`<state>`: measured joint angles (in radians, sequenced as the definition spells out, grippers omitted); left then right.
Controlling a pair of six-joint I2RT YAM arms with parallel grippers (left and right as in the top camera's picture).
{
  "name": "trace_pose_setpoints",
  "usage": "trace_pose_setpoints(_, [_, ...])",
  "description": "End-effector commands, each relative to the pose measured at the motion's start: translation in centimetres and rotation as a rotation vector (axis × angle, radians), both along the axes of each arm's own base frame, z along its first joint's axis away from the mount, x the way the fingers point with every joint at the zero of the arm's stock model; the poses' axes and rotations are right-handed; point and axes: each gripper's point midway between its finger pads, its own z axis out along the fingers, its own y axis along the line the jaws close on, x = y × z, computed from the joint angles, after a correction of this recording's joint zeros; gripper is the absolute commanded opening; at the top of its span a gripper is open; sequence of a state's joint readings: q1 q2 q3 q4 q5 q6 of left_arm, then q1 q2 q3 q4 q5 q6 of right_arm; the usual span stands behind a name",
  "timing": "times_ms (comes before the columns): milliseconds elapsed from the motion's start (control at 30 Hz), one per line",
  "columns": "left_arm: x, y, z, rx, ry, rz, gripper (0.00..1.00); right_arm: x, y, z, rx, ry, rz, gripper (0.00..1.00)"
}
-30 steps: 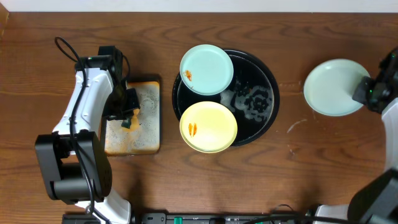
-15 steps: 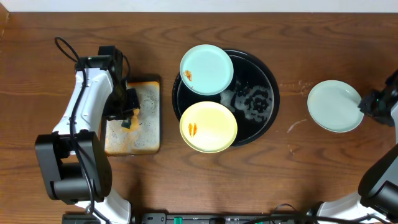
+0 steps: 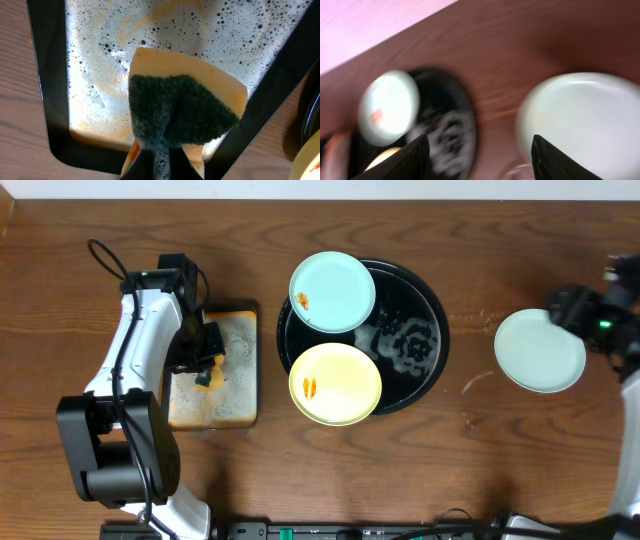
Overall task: Clean dirty plates on tray and stack at the side
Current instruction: 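Move right gripper back to the black tray toward the other green plate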
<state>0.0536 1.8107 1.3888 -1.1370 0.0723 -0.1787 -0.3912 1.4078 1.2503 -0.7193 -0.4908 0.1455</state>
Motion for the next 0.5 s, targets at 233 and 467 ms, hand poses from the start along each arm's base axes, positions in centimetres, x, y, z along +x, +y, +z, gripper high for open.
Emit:
trace_pose_setpoints(233, [0.3,-0.6,1.3,-0.043,-0.054,-0.046,0.08,3.5,16.1,-3.2,-0.084,-0.024,0.443,0.61])
trace_pose_setpoints(467, [0.4,-0.6,1.5,-0.043,-0.063,-0.046,0.08,10.1,22.6,-8.0,-0.215,-0.209,0.589,0.52])
